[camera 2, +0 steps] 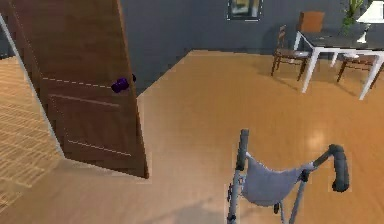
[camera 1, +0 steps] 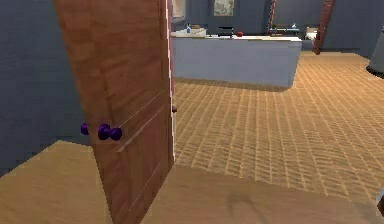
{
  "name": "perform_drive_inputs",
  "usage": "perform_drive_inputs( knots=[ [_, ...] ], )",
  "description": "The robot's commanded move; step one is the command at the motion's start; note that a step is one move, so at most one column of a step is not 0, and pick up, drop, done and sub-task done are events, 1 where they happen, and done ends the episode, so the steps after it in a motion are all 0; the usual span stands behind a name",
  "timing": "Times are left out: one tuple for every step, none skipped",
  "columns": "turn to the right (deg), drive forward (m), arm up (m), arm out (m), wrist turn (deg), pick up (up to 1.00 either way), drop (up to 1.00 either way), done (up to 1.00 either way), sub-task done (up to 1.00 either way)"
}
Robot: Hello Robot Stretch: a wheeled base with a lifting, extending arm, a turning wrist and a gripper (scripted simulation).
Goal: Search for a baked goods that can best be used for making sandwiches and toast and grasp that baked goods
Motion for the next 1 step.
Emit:
perform_drive_inputs(
  knots=[
    [12.0,0.00,0.00,0.00,0.0,0.00,0.00,0.00,0.00]
  ],
)
